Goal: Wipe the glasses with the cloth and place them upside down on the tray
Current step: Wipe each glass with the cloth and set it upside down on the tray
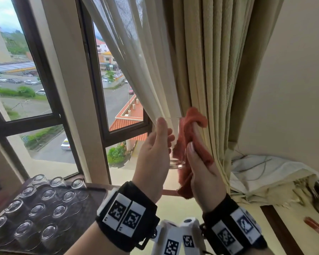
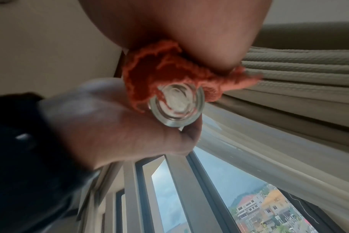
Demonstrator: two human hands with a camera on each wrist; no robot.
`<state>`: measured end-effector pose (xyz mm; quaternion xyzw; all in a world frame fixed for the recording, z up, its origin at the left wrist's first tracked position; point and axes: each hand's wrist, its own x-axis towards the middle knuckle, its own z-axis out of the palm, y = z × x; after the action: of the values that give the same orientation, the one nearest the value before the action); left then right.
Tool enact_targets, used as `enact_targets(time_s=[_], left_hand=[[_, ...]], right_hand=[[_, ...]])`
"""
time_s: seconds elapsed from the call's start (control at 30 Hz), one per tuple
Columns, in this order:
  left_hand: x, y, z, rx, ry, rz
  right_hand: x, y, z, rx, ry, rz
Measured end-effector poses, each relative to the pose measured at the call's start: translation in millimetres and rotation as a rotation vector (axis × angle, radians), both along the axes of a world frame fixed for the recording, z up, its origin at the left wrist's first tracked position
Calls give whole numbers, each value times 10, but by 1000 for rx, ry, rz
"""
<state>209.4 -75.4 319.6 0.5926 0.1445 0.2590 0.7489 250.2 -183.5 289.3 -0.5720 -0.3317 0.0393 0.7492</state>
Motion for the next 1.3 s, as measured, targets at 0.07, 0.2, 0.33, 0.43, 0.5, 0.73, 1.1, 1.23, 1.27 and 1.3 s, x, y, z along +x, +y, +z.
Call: enact_targets(time_s=[0.07, 0.2, 0.33, 0.43, 0.5, 0.73, 1.1, 1.23, 1.27, 1.3], left_hand=[[21, -64, -20, -43, 2, 0], [35, 50, -9, -146, -64, 25], [29, 171, 21, -136, -34, 56], [23, 134, 12, -73, -3, 49], [6, 52, 23, -56, 0, 33], [27, 56, 111, -82, -65, 77], [-37, -14, 60, -43, -14, -16], [-36, -33, 75, -105, -73, 0], [-34, 10, 89, -107, -82, 3], [-45, 43, 132, -100, -84, 10]], right_hand=[[-15, 10, 72, -12, -123, -27], [-195, -24, -122, -129, -402, -14], [-311, -46, -446, -140, -198, 65], [-202, 11, -350, -94, -93, 66], [-95, 42, -169, -65, -39, 50], [-160, -30, -181, -88, -233, 25], [-100, 18, -77, -37, 110, 1], [-119, -22, -51, -14, -87, -1], [-166, -44, -108, -24, -121, 22], [-215, -69, -180, -38, -134, 51]])
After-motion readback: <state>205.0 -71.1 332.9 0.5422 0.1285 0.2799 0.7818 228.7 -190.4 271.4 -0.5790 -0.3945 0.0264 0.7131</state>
